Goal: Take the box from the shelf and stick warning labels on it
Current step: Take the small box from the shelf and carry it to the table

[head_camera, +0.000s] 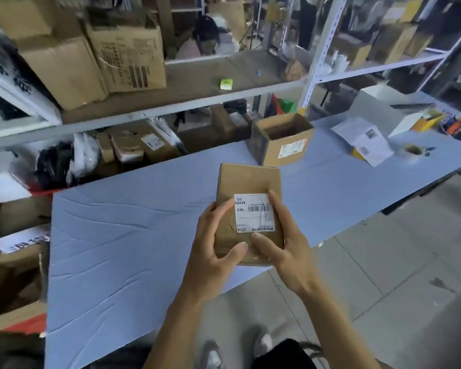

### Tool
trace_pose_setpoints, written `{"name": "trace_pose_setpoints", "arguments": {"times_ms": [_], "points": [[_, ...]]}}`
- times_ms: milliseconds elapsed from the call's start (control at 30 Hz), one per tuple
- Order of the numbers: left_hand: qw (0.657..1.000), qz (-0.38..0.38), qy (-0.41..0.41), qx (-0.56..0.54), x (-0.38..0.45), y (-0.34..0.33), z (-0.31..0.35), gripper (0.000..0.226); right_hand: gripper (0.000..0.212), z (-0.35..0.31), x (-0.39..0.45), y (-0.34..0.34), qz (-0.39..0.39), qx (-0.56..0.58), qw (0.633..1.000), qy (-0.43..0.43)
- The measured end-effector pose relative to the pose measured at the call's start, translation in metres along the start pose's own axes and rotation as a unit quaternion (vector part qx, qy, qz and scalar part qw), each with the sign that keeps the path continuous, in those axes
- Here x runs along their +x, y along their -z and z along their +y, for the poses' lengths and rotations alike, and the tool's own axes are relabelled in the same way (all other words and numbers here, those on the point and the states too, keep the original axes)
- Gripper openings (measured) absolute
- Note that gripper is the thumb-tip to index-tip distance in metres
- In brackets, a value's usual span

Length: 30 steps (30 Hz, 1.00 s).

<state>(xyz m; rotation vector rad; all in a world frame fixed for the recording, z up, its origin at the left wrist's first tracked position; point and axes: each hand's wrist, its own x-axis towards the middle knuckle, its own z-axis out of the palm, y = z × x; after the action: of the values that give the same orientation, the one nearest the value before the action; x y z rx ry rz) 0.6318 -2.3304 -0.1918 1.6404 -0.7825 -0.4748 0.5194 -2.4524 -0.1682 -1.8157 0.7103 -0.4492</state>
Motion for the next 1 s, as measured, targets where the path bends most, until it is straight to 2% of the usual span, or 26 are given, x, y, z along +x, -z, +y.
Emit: {"name": "trace_pose_setpoints", "arguments": {"times_ms": [267,467,633,800,1000], "points": [[0.99,0.124,0.052,0.038,0.076,-0.018,-0.031,0.071,0.079,0.031,0.126,0.002,-0.148,0.017,0.989,0.02],[0.965,0.235,0.11,0.021,0.13,-0.097,-0.039,0.069,0.08,0.07,0.224,0.052,-0.272,0.001,0.962,0.027],[0.94,0.302,0.155,0.04,0.145,-0.141,-0.07,0.07,0.082,0.107,0.261,0.056,-0.368,0.005,0.93,0.01],[0.928,0.324,0.182,0.006,0.133,-0.164,-0.103,0.068,0.084,0.147,0.26,0.054,-0.39,-0.018,0.921,0.002],[0.935,0.326,0.139,-0.015,0.107,-0.175,-0.177,0.062,0.082,0.218,0.252,0.025,-0.401,-0.048,0.912,0.066]]}}
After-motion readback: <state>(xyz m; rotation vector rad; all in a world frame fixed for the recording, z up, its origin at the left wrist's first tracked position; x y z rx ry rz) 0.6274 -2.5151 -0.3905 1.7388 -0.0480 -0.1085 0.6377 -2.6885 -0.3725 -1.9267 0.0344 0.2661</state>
